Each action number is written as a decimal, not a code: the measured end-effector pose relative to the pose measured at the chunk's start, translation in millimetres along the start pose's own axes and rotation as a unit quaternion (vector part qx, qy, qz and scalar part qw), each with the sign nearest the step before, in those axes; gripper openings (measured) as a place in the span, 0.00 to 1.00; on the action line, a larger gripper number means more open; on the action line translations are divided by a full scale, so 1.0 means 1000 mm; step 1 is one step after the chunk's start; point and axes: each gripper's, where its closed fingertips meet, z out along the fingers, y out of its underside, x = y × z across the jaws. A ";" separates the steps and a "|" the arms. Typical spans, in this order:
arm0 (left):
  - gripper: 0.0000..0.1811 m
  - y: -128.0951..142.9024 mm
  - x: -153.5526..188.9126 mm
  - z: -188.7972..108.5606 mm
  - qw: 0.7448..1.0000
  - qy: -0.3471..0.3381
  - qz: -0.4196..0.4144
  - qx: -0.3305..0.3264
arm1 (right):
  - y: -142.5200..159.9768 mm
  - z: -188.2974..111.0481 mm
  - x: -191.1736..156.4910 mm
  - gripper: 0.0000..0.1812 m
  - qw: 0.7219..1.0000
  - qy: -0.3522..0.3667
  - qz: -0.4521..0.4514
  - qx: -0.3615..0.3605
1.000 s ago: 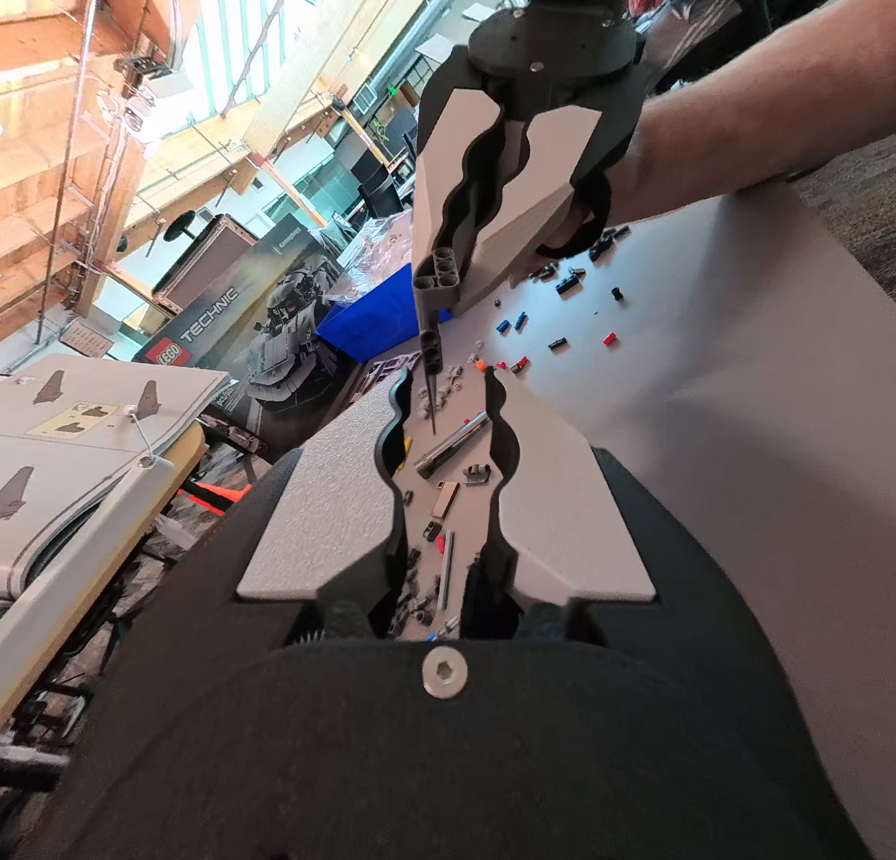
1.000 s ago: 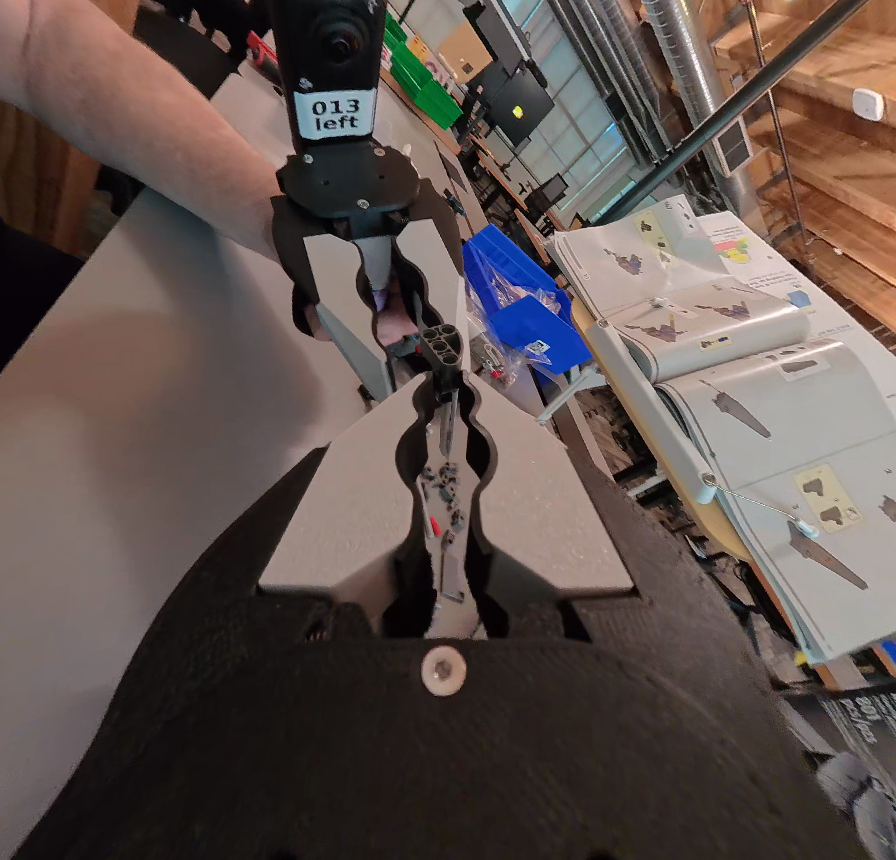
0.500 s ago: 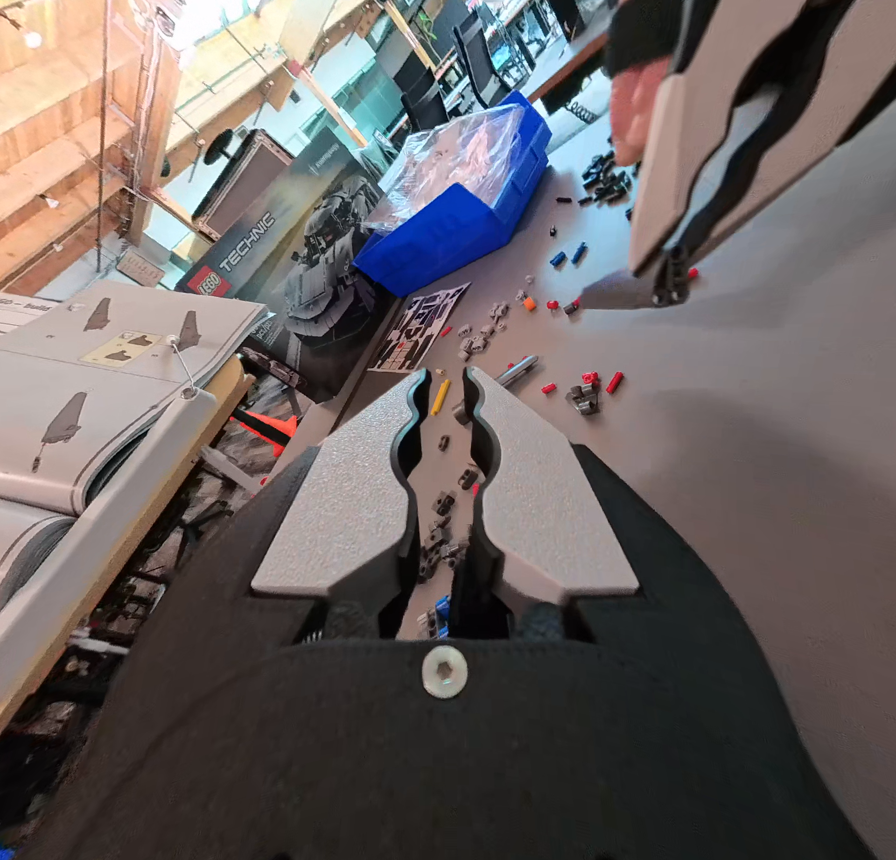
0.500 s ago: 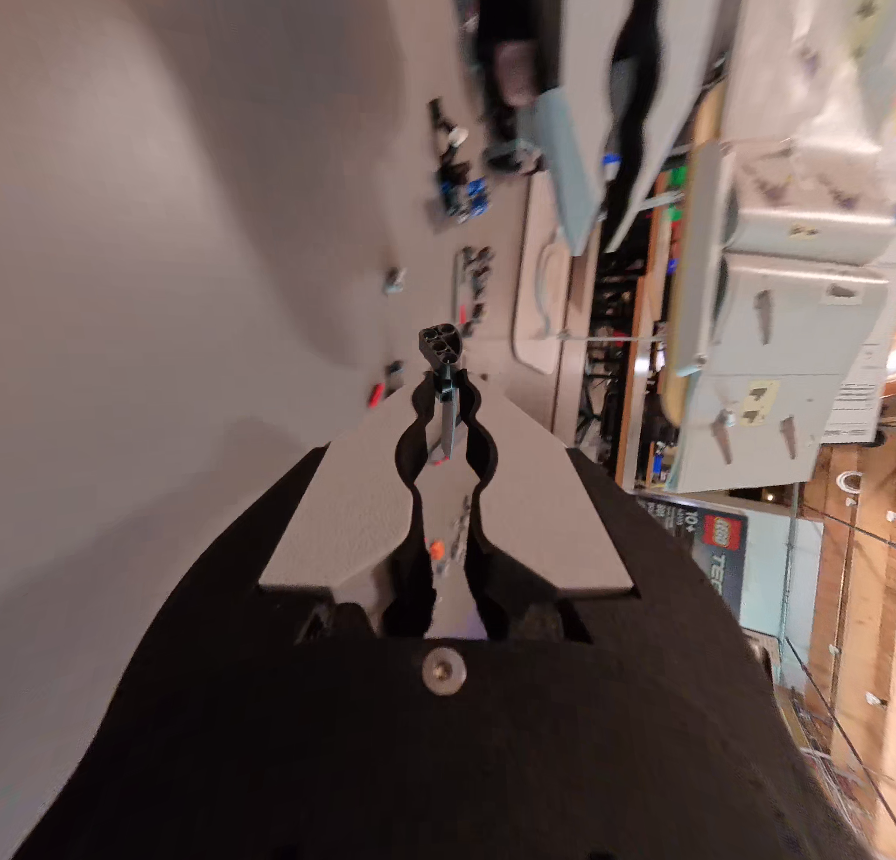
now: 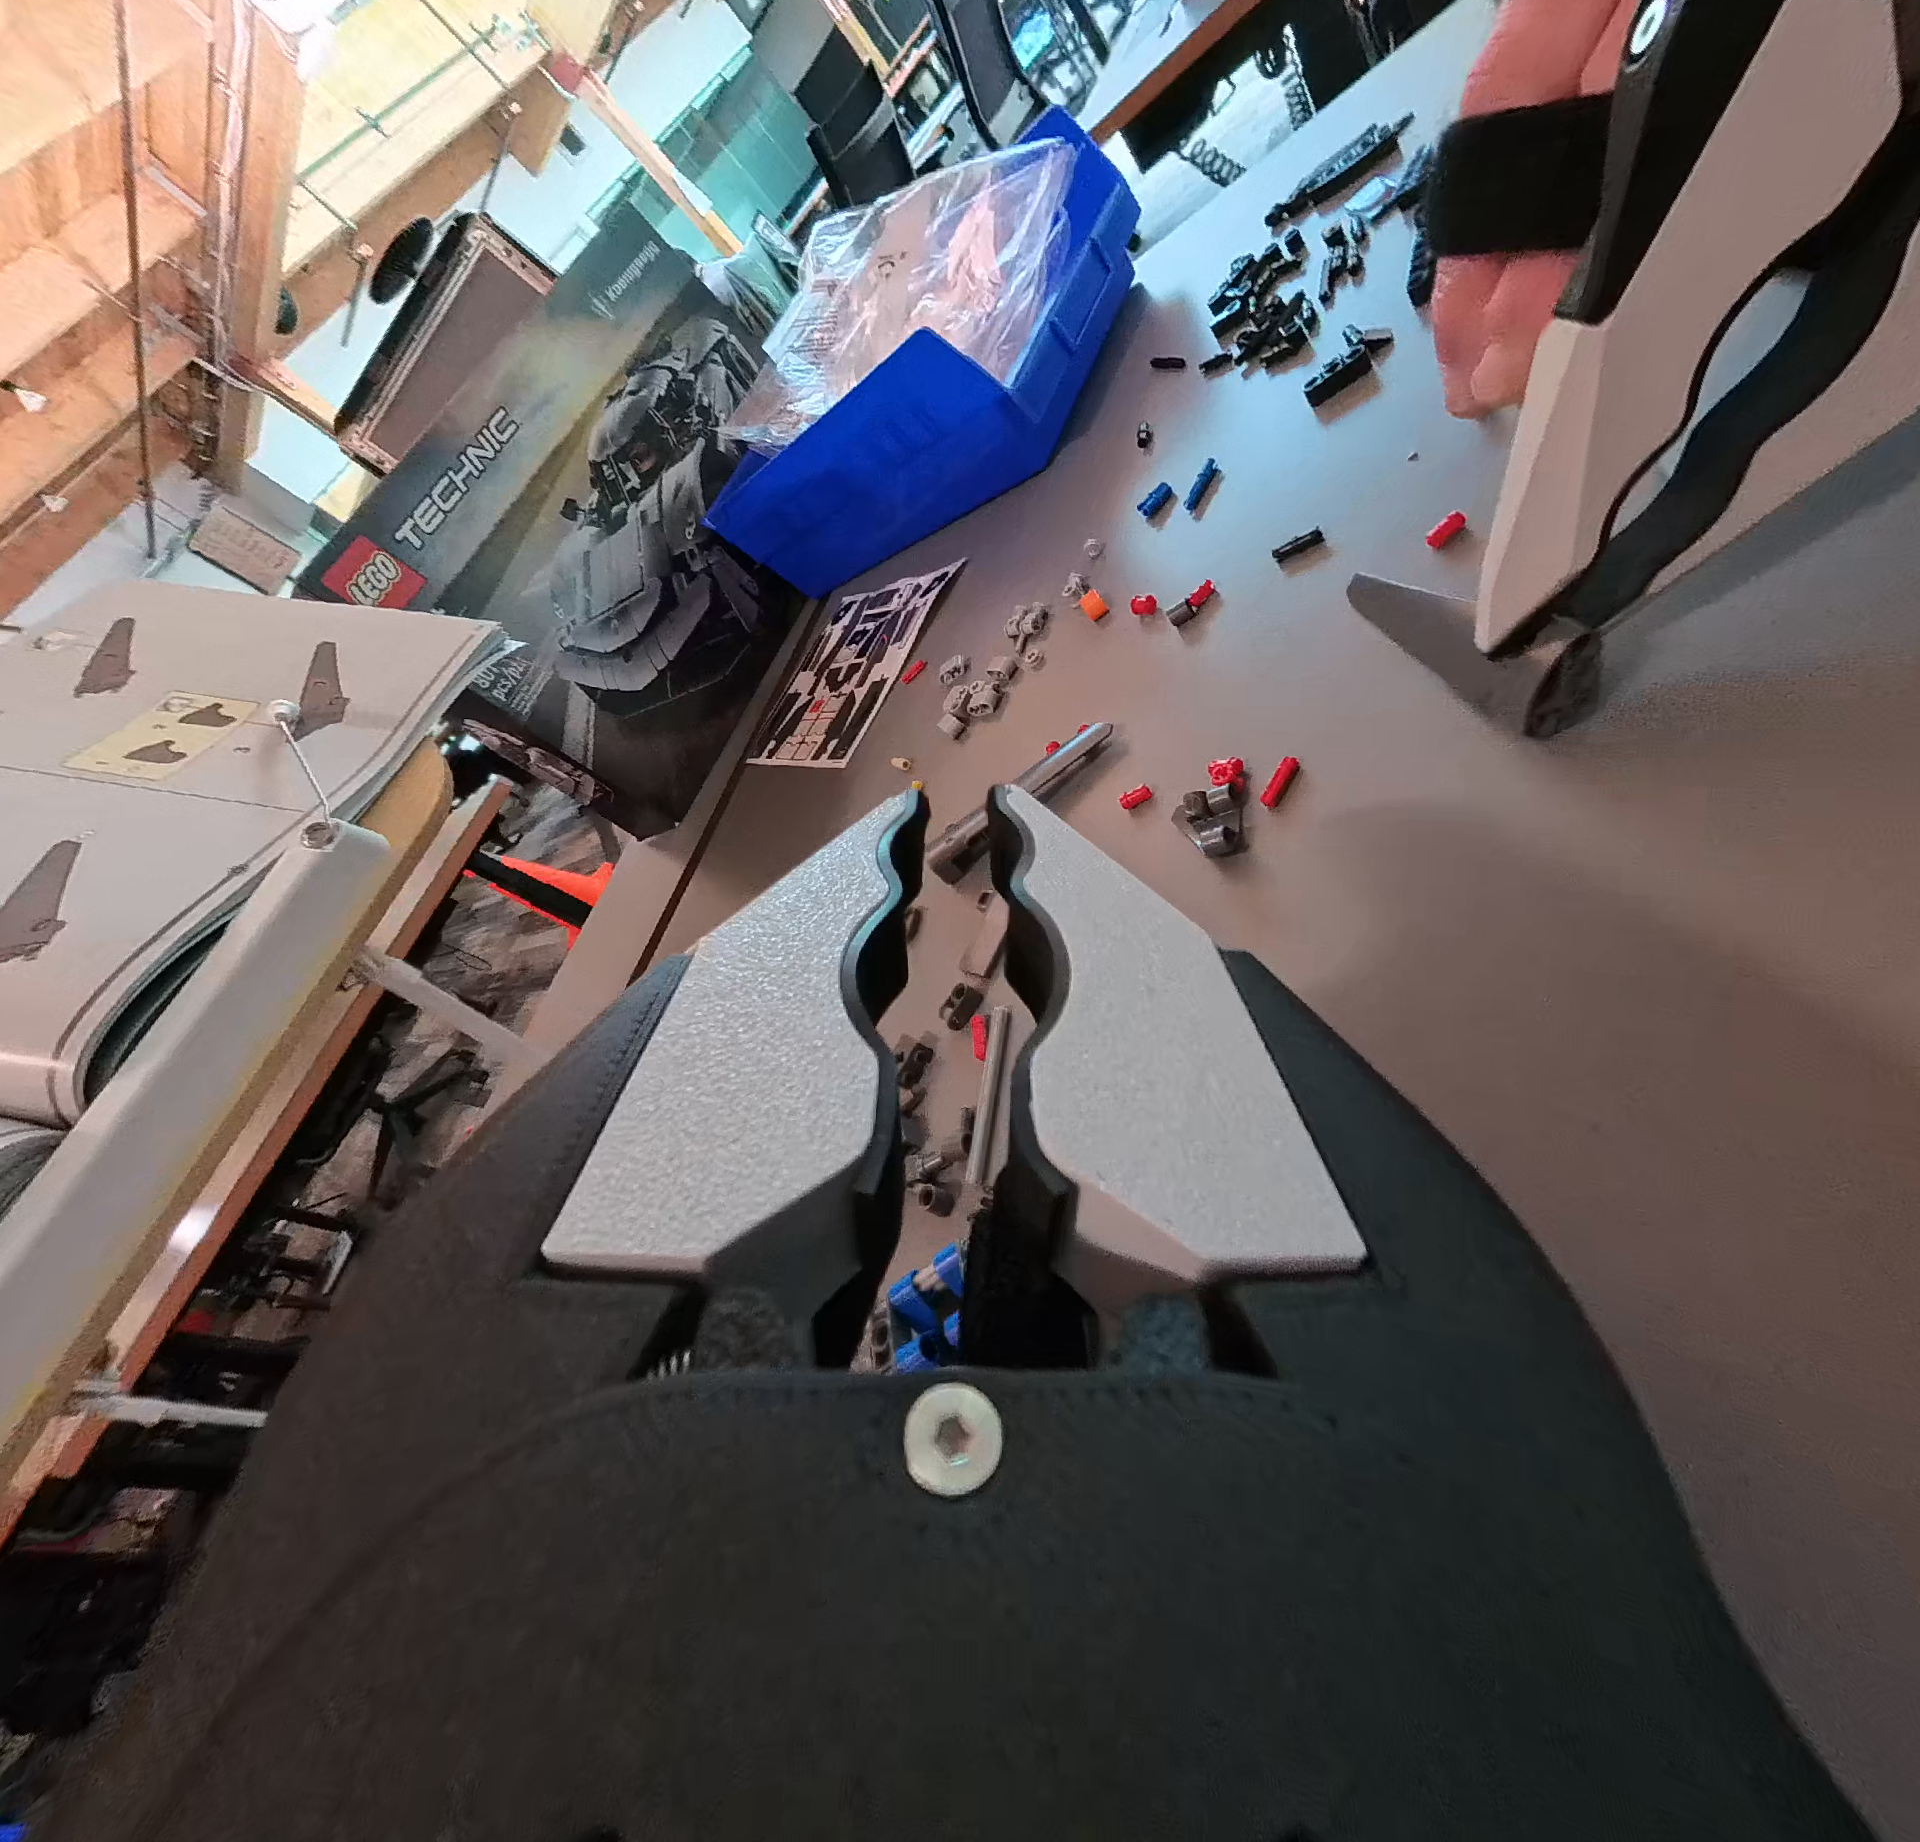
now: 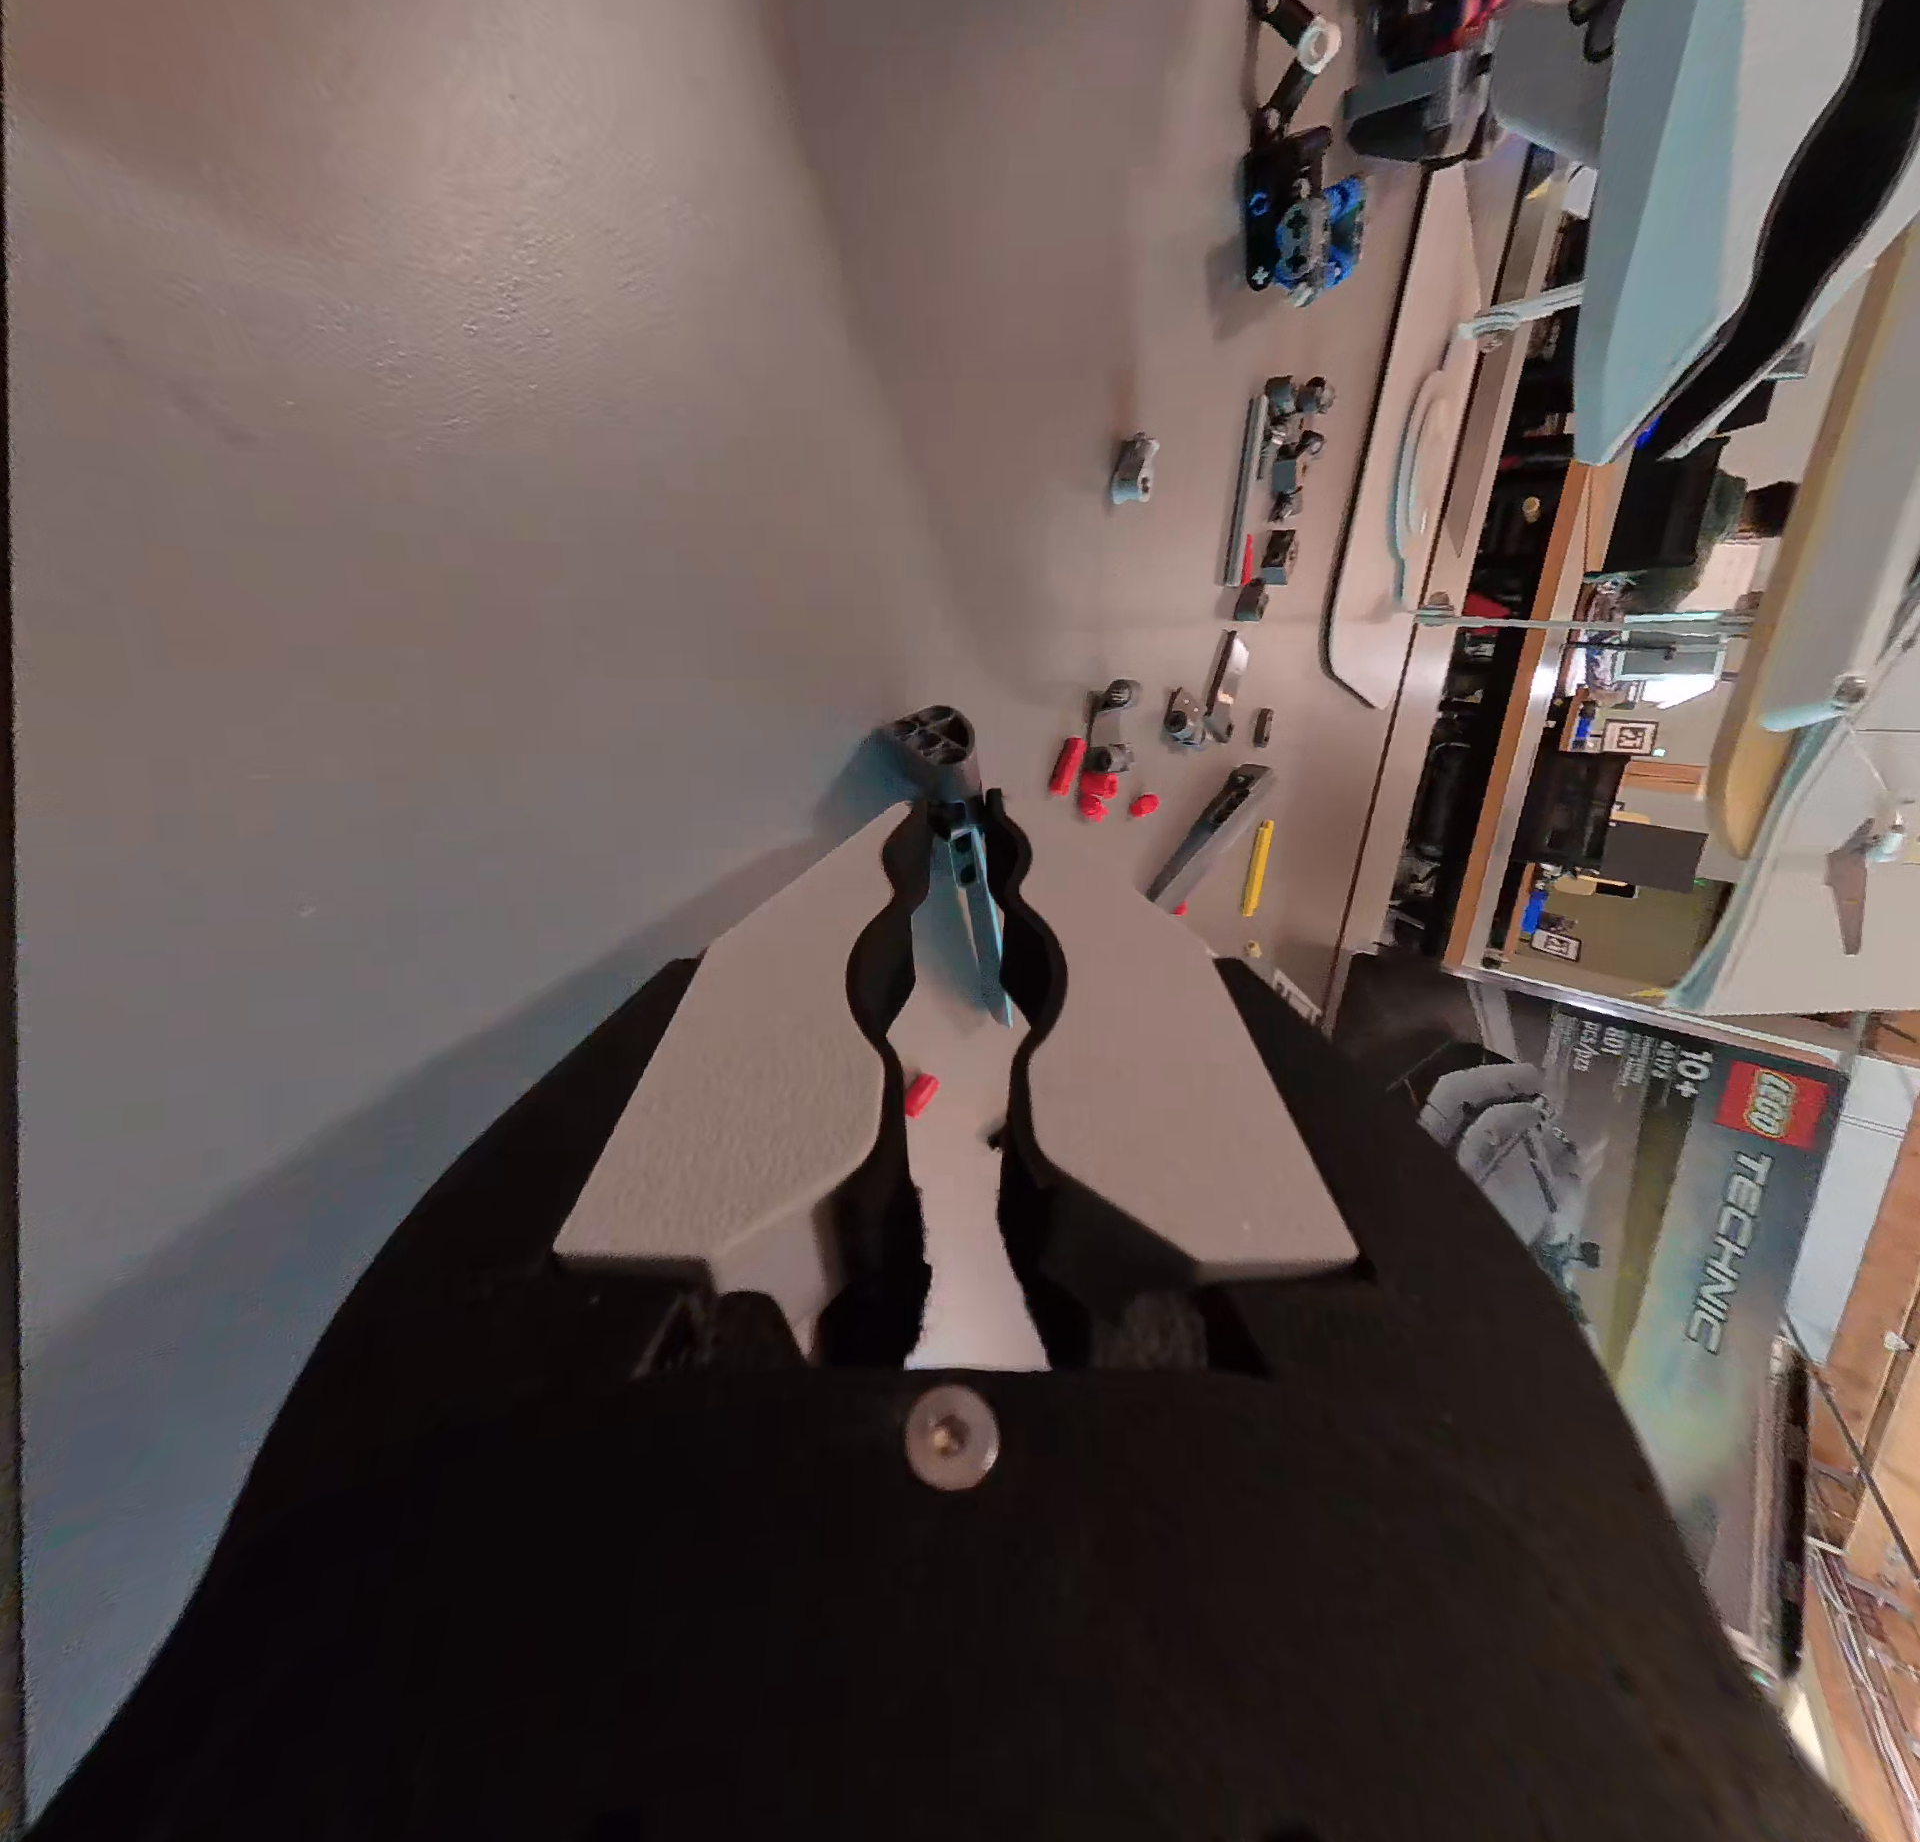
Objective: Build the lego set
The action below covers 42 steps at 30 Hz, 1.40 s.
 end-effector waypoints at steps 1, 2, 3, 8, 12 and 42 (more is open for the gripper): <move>0.05 0.000 0.002 0.001 1.000 0.001 0.005 -0.002 | 0.000 0.000 -0.001 0.04 1.000 0.002 0.004 0.002; 0.05 -0.001 0.004 0.001 1.000 0.003 0.010 -0.003 | 0.000 -0.001 -0.001 0.04 1.000 0.001 0.008 0.004; 0.05 -0.002 0.006 0.001 1.000 0.005 0.015 -0.004 | 0.000 -0.002 -0.003 0.04 1.000 -0.005 0.015 0.010; 0.06 0.001 0.017 0.005 0.999 0.021 0.033 -0.016 | 0.001 -0.010 -0.012 0.09 0.997 -0.043 0.058 0.025; 0.06 0.004 0.024 0.007 0.998 0.032 0.041 -0.020 | 0.004 -0.017 -0.019 0.08 0.995 -0.067 0.072 0.027; 0.06 0.018 0.036 0.016 0.995 0.031 0.072 -0.054 | 0.119 -0.027 0.081 0.07 0.941 0.122 0.313 0.044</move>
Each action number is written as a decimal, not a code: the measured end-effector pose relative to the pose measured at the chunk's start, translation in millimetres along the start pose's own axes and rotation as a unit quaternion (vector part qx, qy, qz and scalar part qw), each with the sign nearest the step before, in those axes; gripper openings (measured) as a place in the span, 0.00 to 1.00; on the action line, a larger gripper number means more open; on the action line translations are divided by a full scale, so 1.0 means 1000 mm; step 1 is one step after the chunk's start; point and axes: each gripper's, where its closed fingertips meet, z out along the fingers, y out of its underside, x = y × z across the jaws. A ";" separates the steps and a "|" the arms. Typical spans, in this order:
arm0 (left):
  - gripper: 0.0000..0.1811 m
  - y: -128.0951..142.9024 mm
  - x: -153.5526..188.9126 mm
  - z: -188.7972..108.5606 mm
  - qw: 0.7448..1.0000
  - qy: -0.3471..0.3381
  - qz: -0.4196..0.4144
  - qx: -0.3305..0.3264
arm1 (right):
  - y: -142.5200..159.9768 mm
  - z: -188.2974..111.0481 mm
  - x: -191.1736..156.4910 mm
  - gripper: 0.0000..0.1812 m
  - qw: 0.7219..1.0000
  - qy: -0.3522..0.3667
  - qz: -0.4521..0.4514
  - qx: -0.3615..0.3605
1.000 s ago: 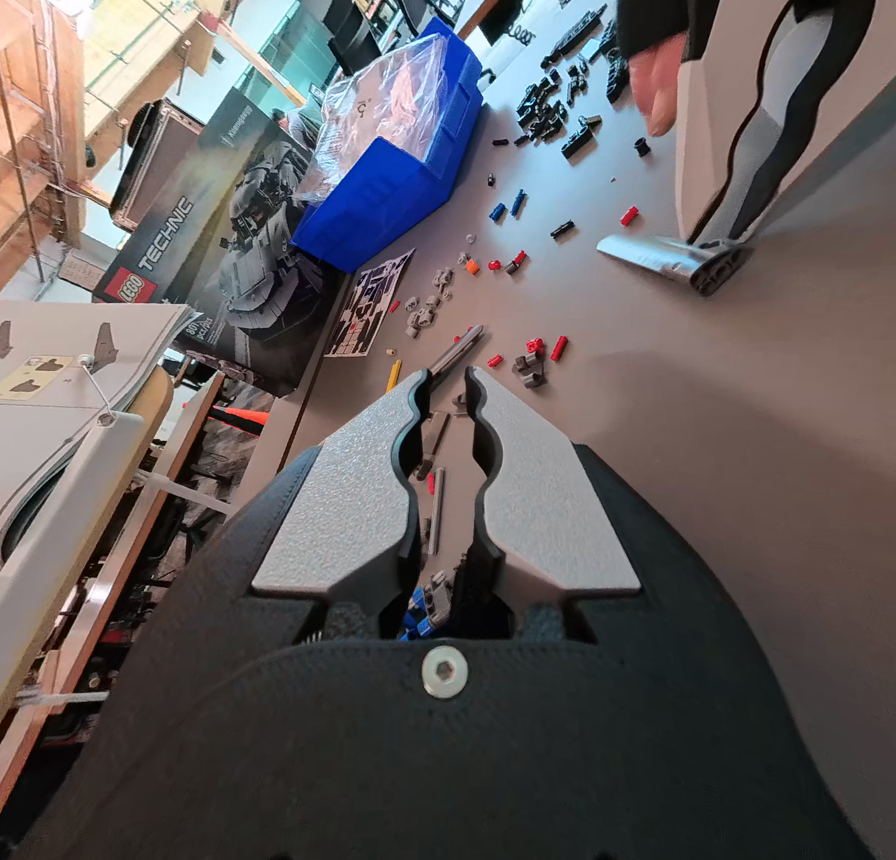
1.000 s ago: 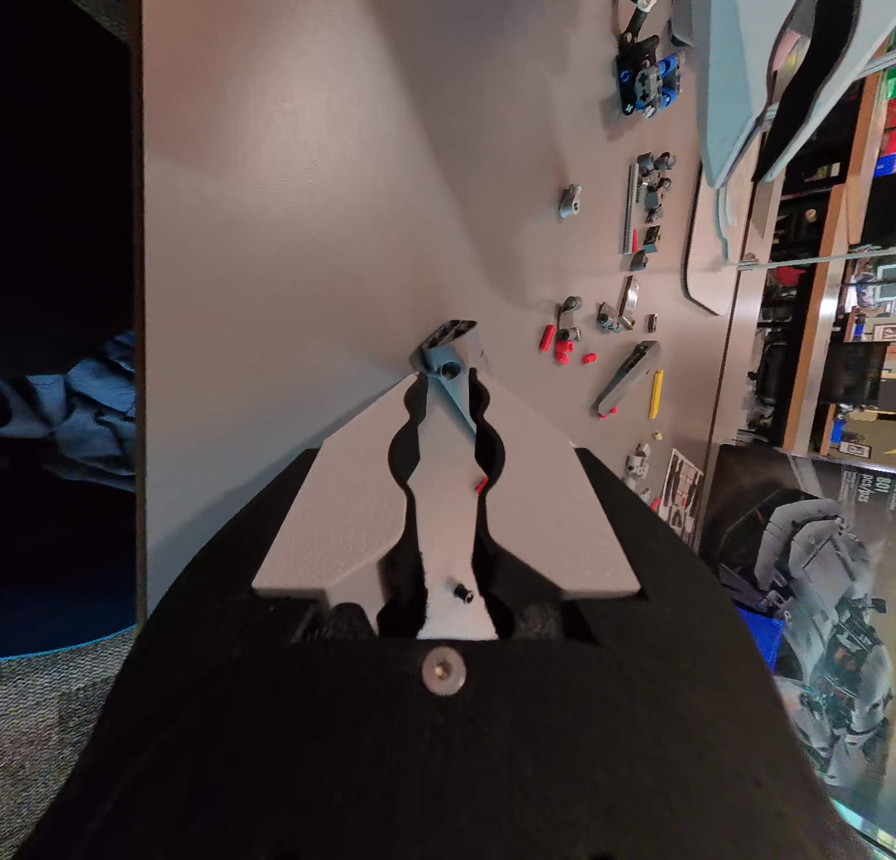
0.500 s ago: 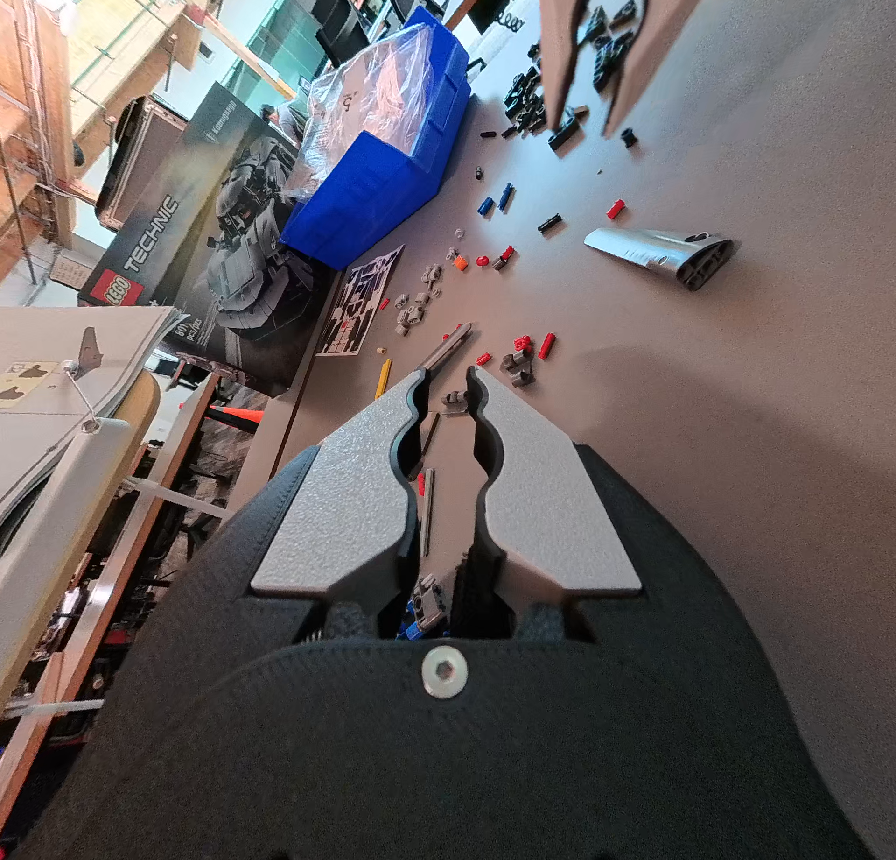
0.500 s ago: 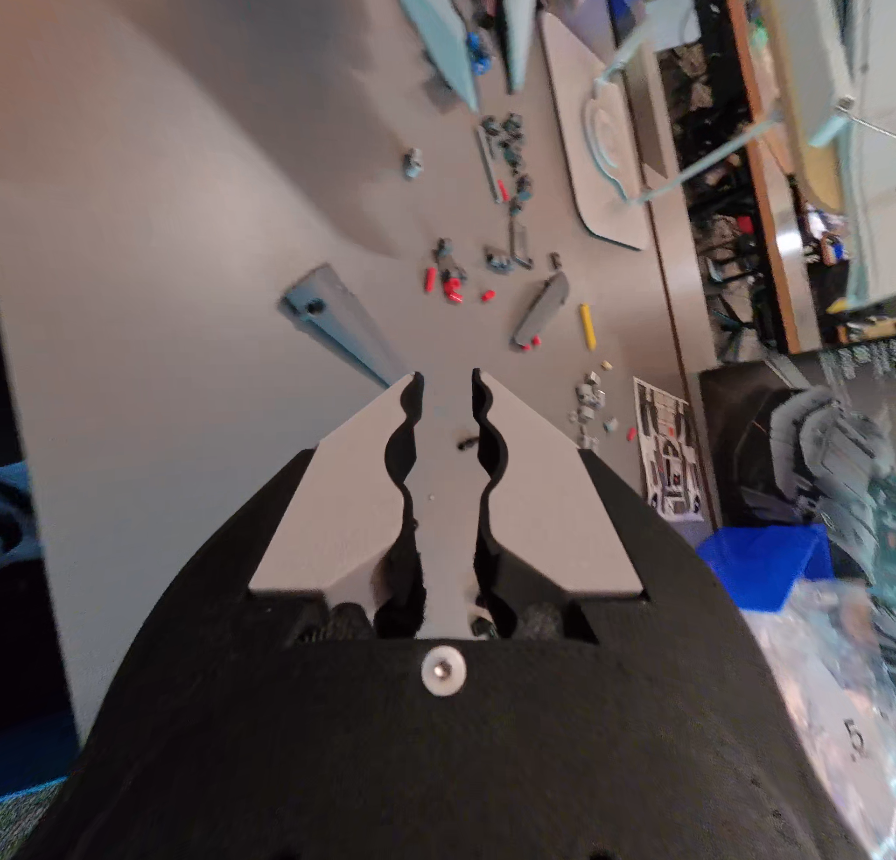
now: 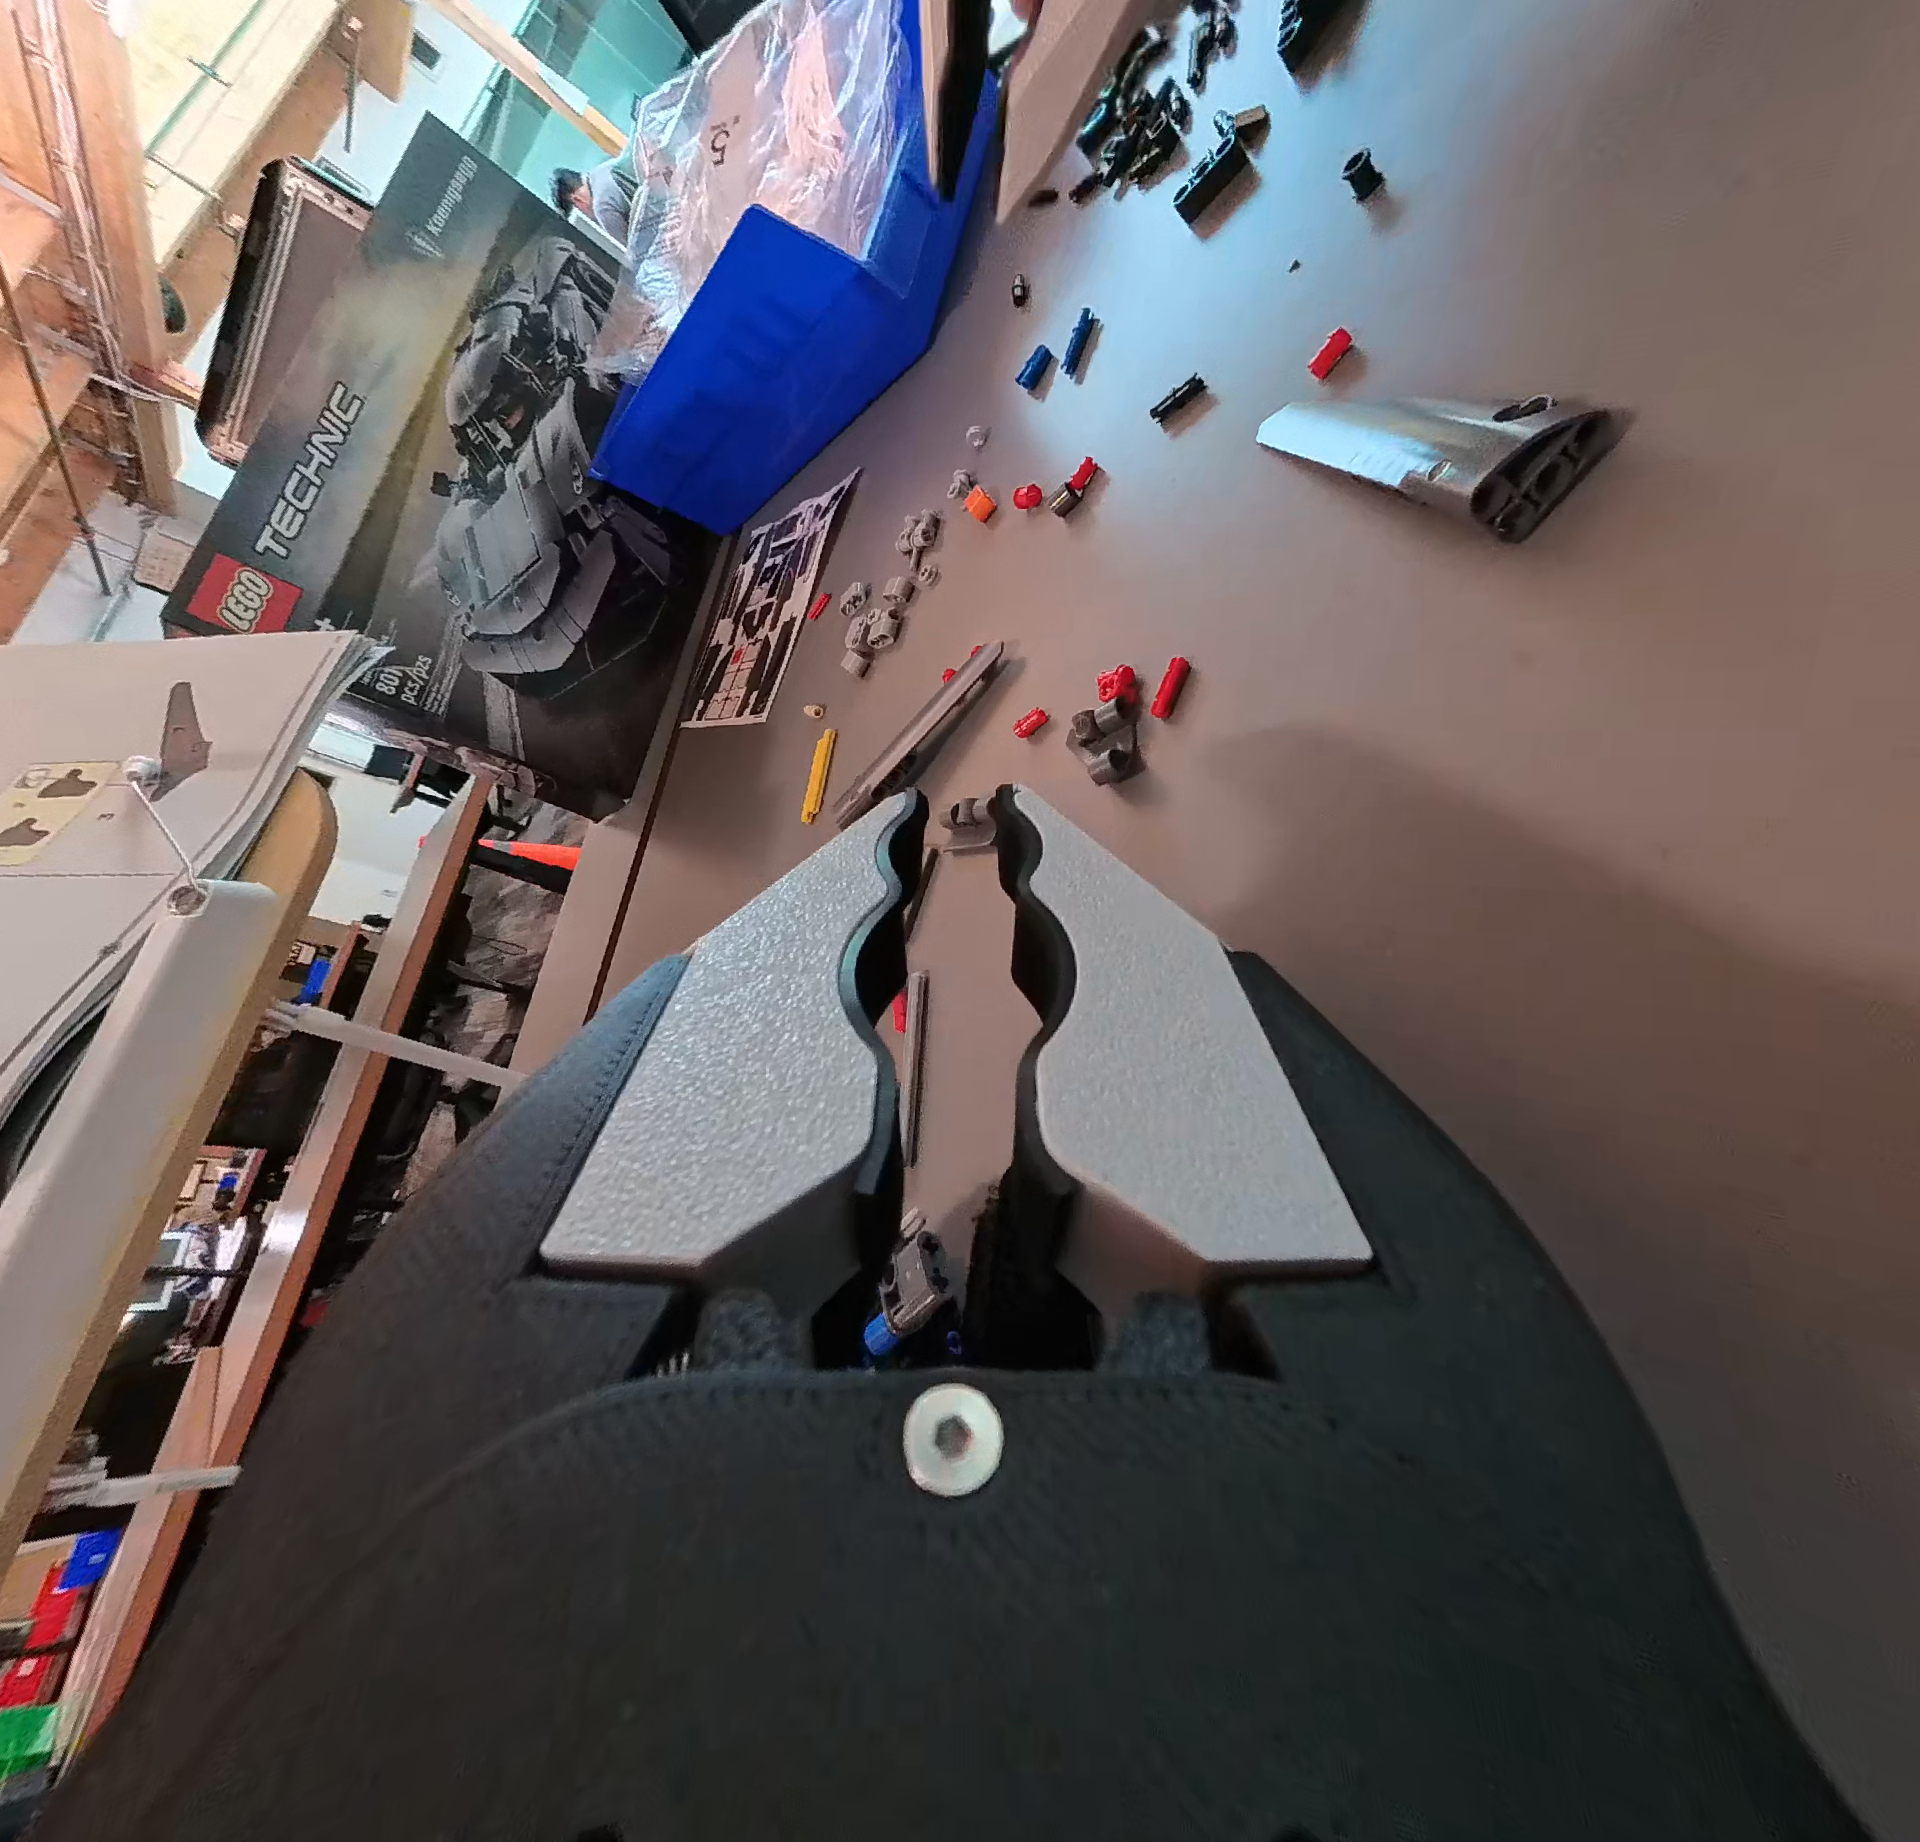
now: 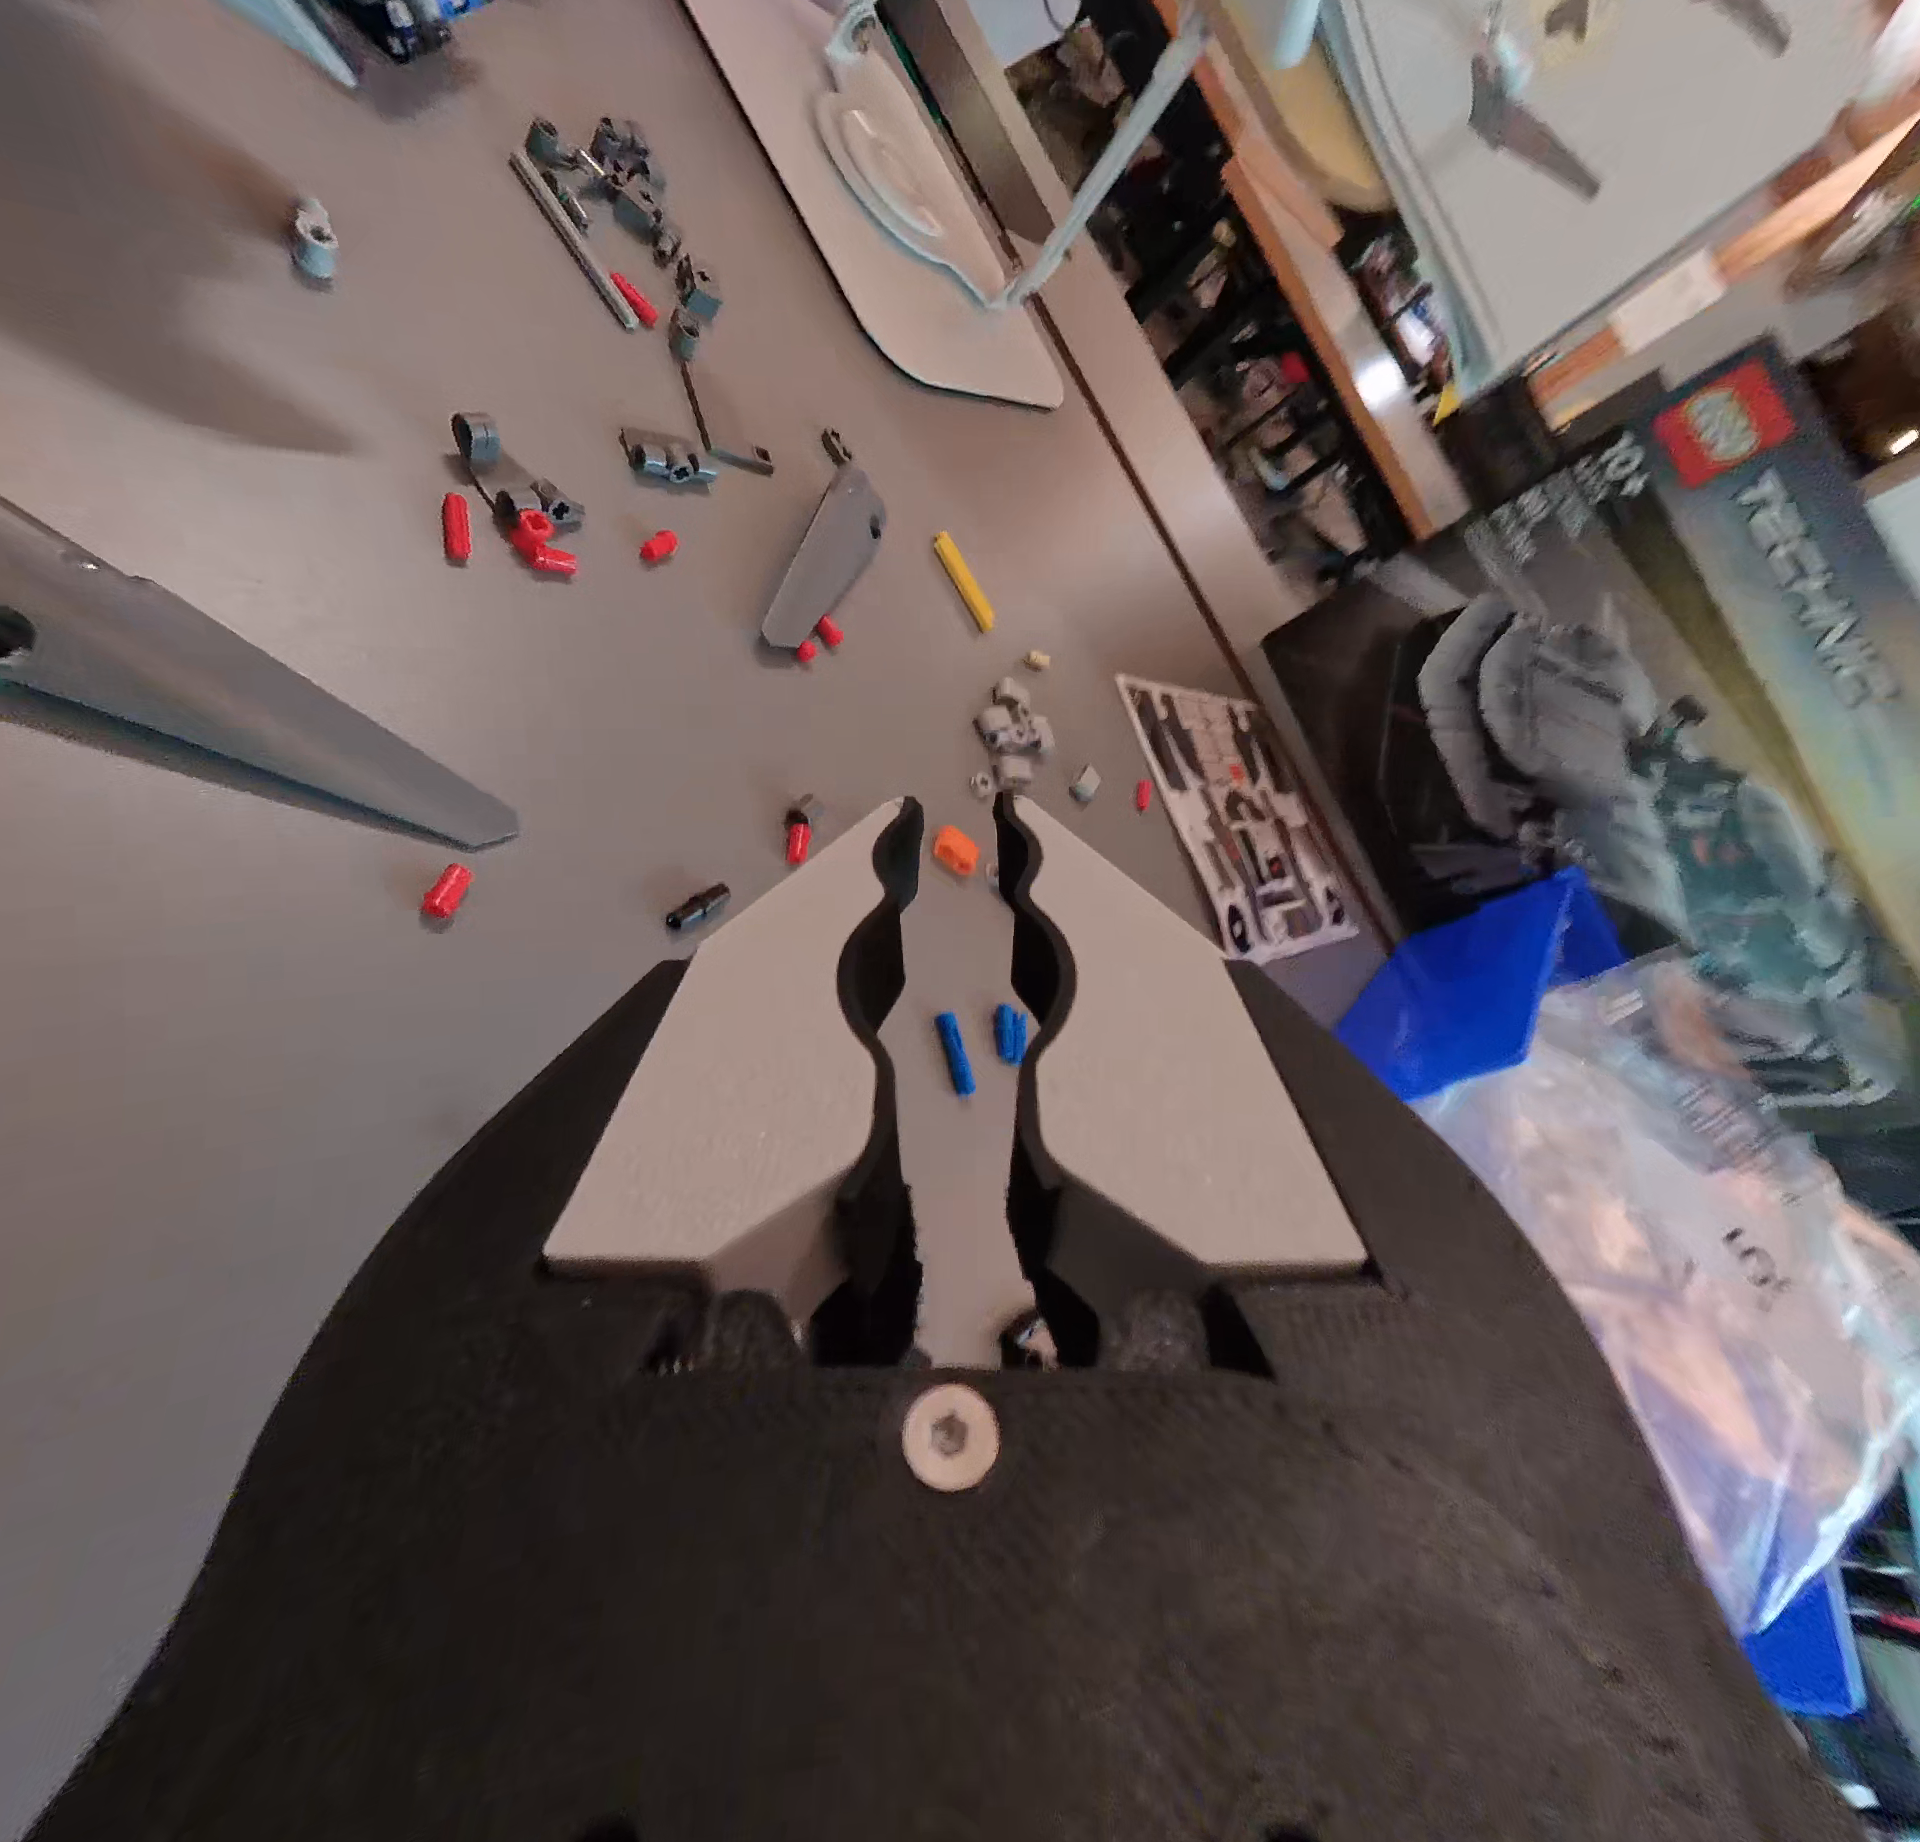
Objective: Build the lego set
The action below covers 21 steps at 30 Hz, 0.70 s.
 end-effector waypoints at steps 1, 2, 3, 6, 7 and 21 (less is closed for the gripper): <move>0.06 0.000 0.000 0.000 1.000 0.001 0.000 -0.001 | 0.006 -0.002 0.006 0.08 1.000 -0.001 0.013 -0.012; 0.06 0.000 0.000 0.001 1.000 0.000 0.001 -0.001 | 0.015 -0.004 0.014 0.08 0.999 0.004 0.023 -0.028; 0.06 0.000 0.001 0.001 1.000 0.000 0.002 -0.001 | 0.025 -0.005 0.020 0.07 0.998 0.001 0.036 -0.048; 0.06 0.000 0.001 0.001 1.000 0.001 0.003 -0.002 | 0.046 -0.006 0.029 0.07 0.993 -0.041 0.074 -0.079; 0.06 0.001 0.001 0.002 1.000 0.001 0.002 -0.003 | 0.049 -0.006 0.029 0.05 0.991 -0.066 0.086 -0.079; 0.06 0.008 0.005 0.007 1.000 0.010 -0.001 -0.015 | 0.142 0.023 0.067 0.10 0.953 -0.200 0.033 -0.224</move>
